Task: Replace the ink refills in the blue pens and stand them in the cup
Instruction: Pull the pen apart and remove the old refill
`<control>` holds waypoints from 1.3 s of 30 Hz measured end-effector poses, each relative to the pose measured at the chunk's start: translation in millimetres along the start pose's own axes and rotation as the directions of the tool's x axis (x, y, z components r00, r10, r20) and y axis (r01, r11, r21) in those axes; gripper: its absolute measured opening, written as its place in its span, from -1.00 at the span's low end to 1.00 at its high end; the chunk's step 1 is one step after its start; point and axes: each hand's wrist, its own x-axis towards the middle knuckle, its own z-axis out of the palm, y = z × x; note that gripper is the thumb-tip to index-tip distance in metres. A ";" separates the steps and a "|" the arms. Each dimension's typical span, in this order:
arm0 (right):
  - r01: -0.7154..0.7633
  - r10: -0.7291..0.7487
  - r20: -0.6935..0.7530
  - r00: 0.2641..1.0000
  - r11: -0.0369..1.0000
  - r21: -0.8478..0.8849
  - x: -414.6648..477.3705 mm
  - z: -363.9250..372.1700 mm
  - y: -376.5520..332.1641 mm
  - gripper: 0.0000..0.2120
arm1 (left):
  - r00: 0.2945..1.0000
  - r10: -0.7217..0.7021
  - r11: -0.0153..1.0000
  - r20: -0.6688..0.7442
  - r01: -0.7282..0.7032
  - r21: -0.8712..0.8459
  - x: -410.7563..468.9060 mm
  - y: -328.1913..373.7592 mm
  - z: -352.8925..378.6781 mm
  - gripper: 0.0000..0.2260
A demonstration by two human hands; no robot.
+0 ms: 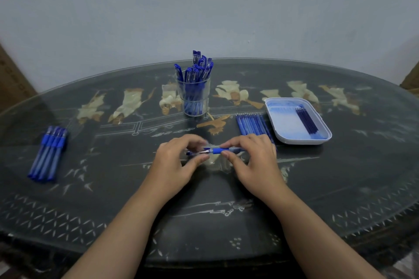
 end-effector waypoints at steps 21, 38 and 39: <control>0.000 0.000 0.005 1.000 1.000 -0.005 0.2 -0.4 -0.3 -0.75 | 0.995 -0.098 0.988 -0.010 0.096 -0.121 -0.9 8.0 -6.2 -0.77; -0.004 0.004 0.007 1.000 1.000 -0.014 -0.1 -1.5 -2.9 -0.84 | 0.989 -0.151 0.984 -0.010 0.149 -0.103 0.5 11.6 -6.1 -0.89; -0.005 0.005 0.007 1.000 1.000 -0.014 0.0 -1.4 -2.8 -0.84 | 0.986 -0.164 0.980 -0.010 0.162 -0.117 0.2 11.9 -6.2 -0.88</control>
